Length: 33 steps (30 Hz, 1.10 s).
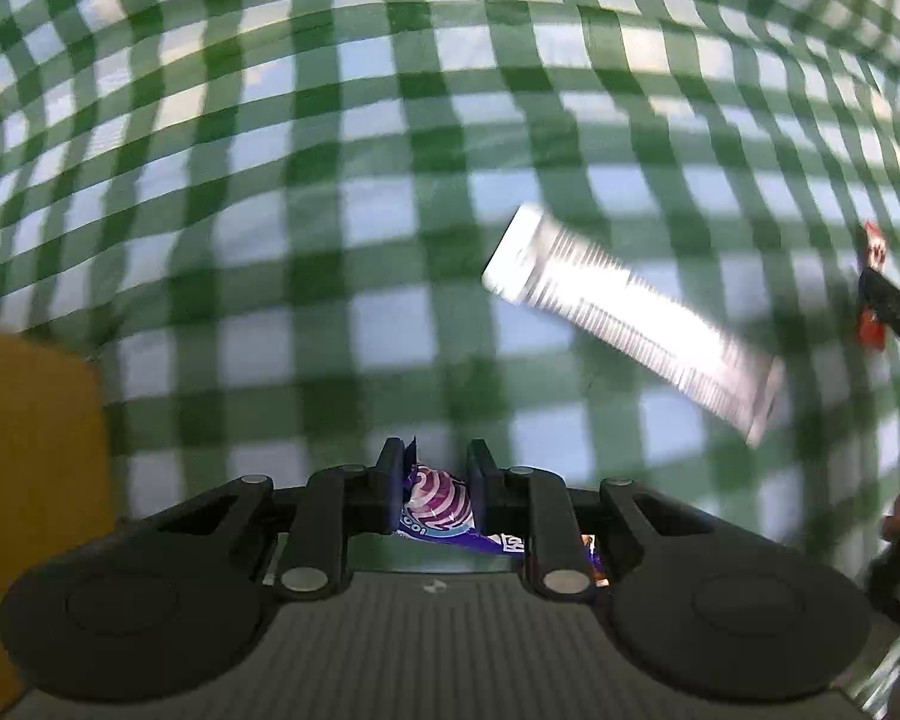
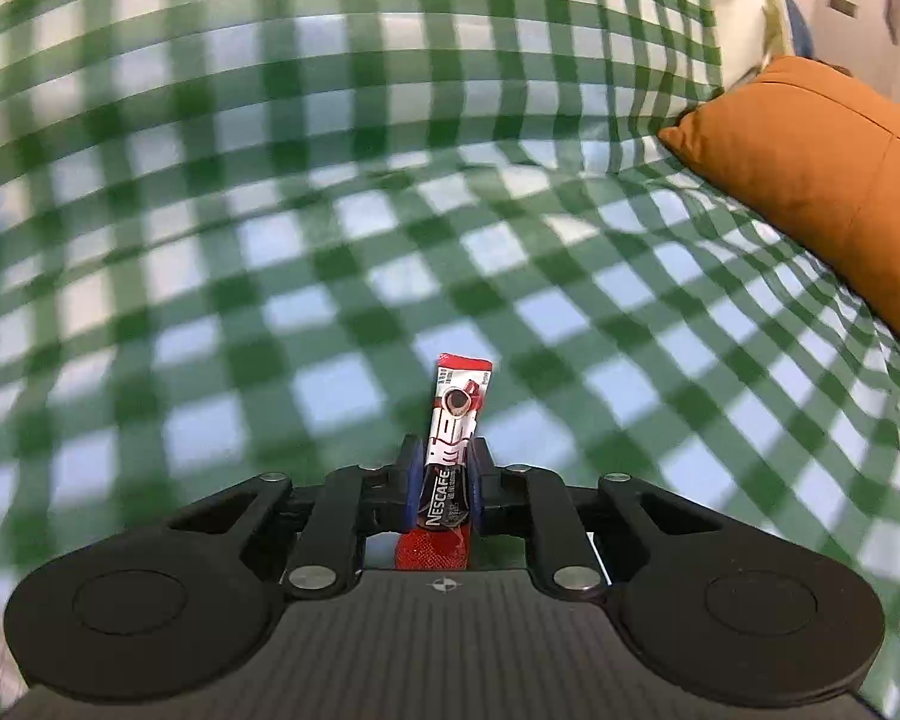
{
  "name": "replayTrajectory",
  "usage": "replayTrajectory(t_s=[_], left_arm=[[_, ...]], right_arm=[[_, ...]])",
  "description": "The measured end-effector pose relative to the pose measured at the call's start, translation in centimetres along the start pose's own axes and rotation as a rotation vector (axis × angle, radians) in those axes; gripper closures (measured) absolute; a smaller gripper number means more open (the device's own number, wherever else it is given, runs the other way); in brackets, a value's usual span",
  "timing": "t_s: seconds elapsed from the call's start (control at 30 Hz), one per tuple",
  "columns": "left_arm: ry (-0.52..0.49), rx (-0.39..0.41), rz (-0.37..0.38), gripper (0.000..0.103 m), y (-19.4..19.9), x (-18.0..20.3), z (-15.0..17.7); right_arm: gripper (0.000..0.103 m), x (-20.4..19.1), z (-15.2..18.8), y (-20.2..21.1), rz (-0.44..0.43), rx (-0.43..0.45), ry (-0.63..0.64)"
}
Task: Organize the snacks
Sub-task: 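Grasp the purple candy with the left tool while the right tool grasps the red Nescafe stick, then carry the purple candy and Nescafe stick over the box with both tools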
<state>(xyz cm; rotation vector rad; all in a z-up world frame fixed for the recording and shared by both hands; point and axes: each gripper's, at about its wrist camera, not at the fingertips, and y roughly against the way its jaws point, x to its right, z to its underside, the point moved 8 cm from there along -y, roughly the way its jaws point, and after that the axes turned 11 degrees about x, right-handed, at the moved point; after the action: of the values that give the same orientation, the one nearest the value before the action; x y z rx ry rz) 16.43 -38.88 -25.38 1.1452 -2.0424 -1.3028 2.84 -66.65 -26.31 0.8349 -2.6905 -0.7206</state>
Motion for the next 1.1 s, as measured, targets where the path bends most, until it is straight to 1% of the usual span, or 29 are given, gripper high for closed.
replayTrajectory(t_s=[0.13, 0.2, 0.27, 0.33, 0.4, 0.43, 0.53, 0.67, 0.8, 0.87, 1.0, 1.1], left_arm=[[-0.023, 0.017, 0.018, 0.079, 3.3, -1.7, 3.2], [-0.024, 0.038, 0.023, 0.079, 4.6, -1.6, 3.9], [-0.014, 0.058, 0.036, 0.079, 6.7, -2.4, 4.3], [-0.010, 0.085, 0.040, 0.079, 9.0, -3.3, 4.5], [0.005, 0.112, 0.045, 0.079, 11.6, -3.9, 4.5], [0.013, 0.126, 0.051, 0.079, 12.6, -4.0, 3.8], [0.018, 0.179, 0.064, 0.079, 17.4, -5.3, 4.5], [0.011, 0.249, 0.074, 0.079, 23.0, -7.1, 5.9], [0.001, 0.297, 0.067, 0.079, 27.7, -9.8, 8.6], [-0.001, 0.313, 0.057, 0.079, 29.3, -11.3, 10.3], [0.003, 0.338, 0.021, 0.079, 32.3, -15.5, 14.6], [0.042, 0.334, -0.003, 0.079, 34.0, -19.0, 18.3]], right_arm=[[0.087, -1.4, 1.1, 6.5, -0.087, 0.022, -0.028], [0.087, -1.8, 1.2, 10.3, -0.118, 0.044, -0.077], [0.087, -2.0, 1.0, 13.8, -0.149, 0.049, -0.138], [0.087, -2.3, 0.8, 17.1, -0.167, 0.065, -0.170], [0.087, -2.7, 0.4, 20.4, -0.182, 0.091, -0.178], [0.087, -3.0, 0.2, 22.2, -0.190, 0.102, -0.175], [0.087, -4.0, -0.3, 27.3, -0.229, 0.126, -0.173], [0.087, -5.7, -0.3, 34.1, -0.310, 0.133, -0.149], [0.087, -8.2, 0.5, 41.5, -0.402, 0.149, -0.089], [0.087, -9.6, 1.1, 44.8, -0.450, 0.148, -0.064], [0.086, -12.9, 2.6, 50.6, -0.555, 0.131, -0.021], [0.086, -15.2, 3.8, 54.1, -0.625, 0.108, 0.013]])
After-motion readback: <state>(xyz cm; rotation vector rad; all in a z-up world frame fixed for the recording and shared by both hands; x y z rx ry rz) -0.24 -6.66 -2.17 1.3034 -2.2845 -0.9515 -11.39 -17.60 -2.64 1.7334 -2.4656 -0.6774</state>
